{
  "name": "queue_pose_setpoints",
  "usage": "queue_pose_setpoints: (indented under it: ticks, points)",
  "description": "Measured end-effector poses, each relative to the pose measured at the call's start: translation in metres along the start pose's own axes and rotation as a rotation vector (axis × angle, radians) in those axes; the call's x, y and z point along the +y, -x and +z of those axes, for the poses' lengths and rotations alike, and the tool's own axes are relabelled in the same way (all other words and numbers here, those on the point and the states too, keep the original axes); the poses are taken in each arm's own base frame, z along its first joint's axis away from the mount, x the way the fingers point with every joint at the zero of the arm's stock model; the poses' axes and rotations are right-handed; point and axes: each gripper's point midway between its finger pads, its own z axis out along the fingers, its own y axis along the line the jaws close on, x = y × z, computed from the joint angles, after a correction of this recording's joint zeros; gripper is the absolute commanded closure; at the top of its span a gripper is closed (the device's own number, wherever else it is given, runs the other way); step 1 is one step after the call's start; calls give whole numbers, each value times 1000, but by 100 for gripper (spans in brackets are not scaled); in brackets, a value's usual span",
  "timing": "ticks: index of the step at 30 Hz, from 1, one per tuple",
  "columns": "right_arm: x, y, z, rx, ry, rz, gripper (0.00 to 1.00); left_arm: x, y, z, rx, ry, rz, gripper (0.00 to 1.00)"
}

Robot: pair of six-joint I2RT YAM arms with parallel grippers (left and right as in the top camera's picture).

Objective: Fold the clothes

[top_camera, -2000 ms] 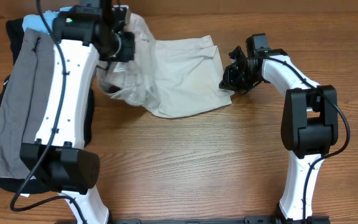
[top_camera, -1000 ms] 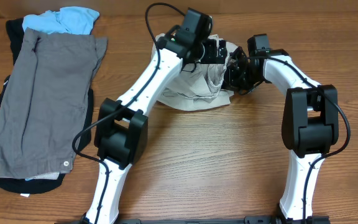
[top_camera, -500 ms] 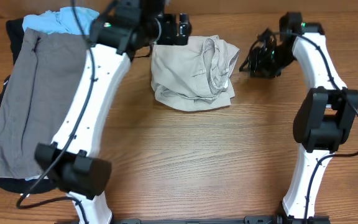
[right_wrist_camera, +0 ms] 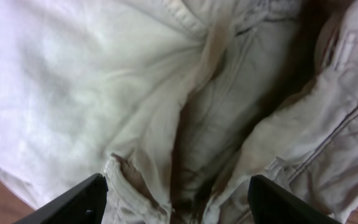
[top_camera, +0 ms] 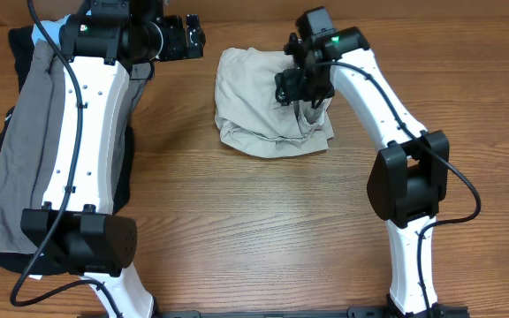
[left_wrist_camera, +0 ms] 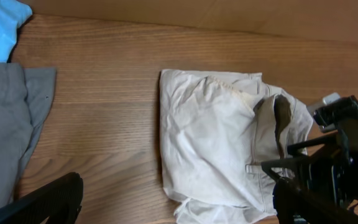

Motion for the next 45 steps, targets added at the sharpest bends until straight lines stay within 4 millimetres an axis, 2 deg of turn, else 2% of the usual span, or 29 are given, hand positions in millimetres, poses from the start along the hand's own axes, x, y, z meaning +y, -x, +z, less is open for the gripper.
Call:
queue_pose_setpoints:
  ticks: [2,7,10,14,20,22,24,27,30,31,38,41,45]
  points:
    - [-3,2,0,-9,-28,9,32,0,-1,0,3,0,9,0]
    - [-13,8,1,-38,-73,38,63,0,-1,0,6,1,15,0]
    - [-17,4,8,-28,-90,45,77,1,-3,0,12,2,14,0]
    - [-24,-11,25,11,-108,54,87,1,-6,0,25,5,14,0]
    - [-54,-15,24,15,-213,113,88,3,-9,4,39,10,11,0]
    - [-75,-17,19,21,-251,152,81,6,-9,4,39,26,10,0]
    - [-95,-21,15,33,-271,189,56,9,-10,4,42,44,9,0]
    - [-118,-32,10,68,-289,244,37,15,-12,4,47,76,8,0]
    - [-119,-39,8,100,-270,253,5,19,-11,4,42,100,9,0]
    - [-116,-40,9,104,-253,255,0,20,-11,4,41,106,9,0]
    - [-90,-33,9,95,-65,235,0,23,-10,3,38,123,10,0]
    - [-92,-26,6,66,13,256,0,23,-10,3,38,123,10,0]
    - [-106,-17,0,20,93,290,0,23,-10,3,38,123,10,0]
